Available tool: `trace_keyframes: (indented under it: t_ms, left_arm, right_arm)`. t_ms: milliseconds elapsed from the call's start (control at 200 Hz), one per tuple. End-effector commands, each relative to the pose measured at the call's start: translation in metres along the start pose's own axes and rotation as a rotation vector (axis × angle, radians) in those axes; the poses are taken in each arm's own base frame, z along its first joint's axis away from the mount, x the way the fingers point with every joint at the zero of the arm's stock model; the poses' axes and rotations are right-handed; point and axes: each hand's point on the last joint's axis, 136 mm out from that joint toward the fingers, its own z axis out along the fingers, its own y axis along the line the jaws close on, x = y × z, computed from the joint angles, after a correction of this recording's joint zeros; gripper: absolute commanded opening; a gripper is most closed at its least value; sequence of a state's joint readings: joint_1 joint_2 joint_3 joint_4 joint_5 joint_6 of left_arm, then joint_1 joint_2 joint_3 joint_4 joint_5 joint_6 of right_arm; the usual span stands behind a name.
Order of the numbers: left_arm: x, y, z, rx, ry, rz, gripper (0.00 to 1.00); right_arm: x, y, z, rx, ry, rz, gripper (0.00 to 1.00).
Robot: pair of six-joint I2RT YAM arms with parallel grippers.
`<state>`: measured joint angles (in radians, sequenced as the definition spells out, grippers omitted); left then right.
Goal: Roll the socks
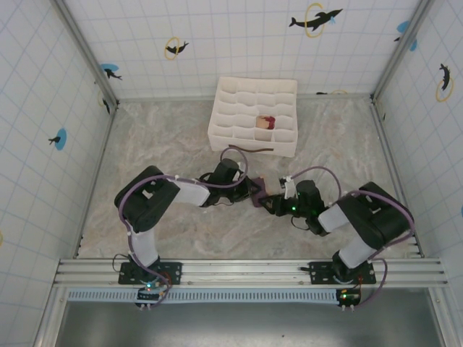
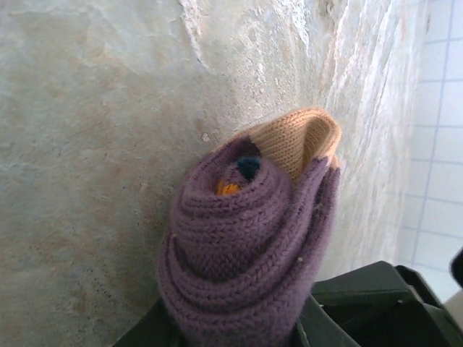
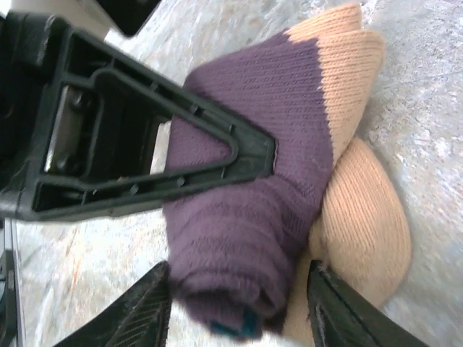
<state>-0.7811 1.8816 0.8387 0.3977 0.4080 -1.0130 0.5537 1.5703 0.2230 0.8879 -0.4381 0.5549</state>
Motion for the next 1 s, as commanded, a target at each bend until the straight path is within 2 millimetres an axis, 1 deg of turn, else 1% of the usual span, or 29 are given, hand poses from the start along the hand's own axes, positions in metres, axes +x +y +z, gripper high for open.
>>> trace_keyframes:
  t_ms: [0, 150, 230, 365, 485, 641, 676, 681, 691, 746, 896, 996]
  left_arm:
    - [0.026, 0.067, -0.003, -0.264, 0.107, 0.061, 0.00]
    - [0.018, 0.061, -0.011, -0.265, 0.087, 0.140, 0.00]
    - [0.012, 0.055, -0.014, -0.264, 0.067, 0.187, 0.00]
    - [0.000, 0.044, -0.024, -0.275, 0.028, 0.284, 0.00]
    - [-0.016, 0.024, -0.039, -0.269, -0.039, 0.382, 0.00]
    - [-0.046, -0.010, -0.064, -0.294, -0.145, 0.502, 0.00]
    - [-0.048, -0.010, -0.068, -0.308, -0.150, 0.506, 0.00]
    - [-0.053, -0.017, -0.070, -0.298, -0.163, 0.512, 0.00]
    - [-0.057, -0.023, -0.072, -0.290, -0.173, 0.516, 0.00]
    - [-0.067, -0.038, -0.077, -0.267, -0.186, 0.537, 0.00]
    - [-0.097, -0.069, -0.089, -0.250, -0.248, 0.631, 0.00]
    - [-0.122, -0.083, -0.099, -0.245, -0.280, 0.676, 0.00]
  right_arm:
    - [0.019, -0.011, -0.013, 0.062, 0.105, 0.028, 0.57]
    - [-0.004, -0.003, -0.023, 0.075, 0.085, 0.000, 0.61]
    - [-0.015, -0.007, -0.027, 0.106, 0.072, 0.022, 0.62]
    - [-0.025, -0.008, -0.031, 0.111, 0.055, 0.057, 0.63]
    - [-0.033, -0.013, -0.033, 0.145, 0.033, 0.064, 0.63]
    - [-0.042, -0.016, -0.035, 0.171, 0.015, 0.072, 0.64]
    - [-0.043, -0.016, -0.036, 0.176, 0.011, 0.073, 0.64]
    - [-0.043, -0.017, -0.036, 0.177, 0.011, 0.073, 0.64]
    - [-0.044, -0.017, -0.036, 0.178, 0.009, 0.073, 0.64]
    - [-0.046, -0.017, -0.036, 0.180, 0.004, 0.075, 0.64]
    - [-0.052, -0.015, -0.035, 0.177, 0.002, 0.079, 0.64]
    - [-0.059, -0.012, -0.035, 0.175, -0.006, 0.072, 0.64]
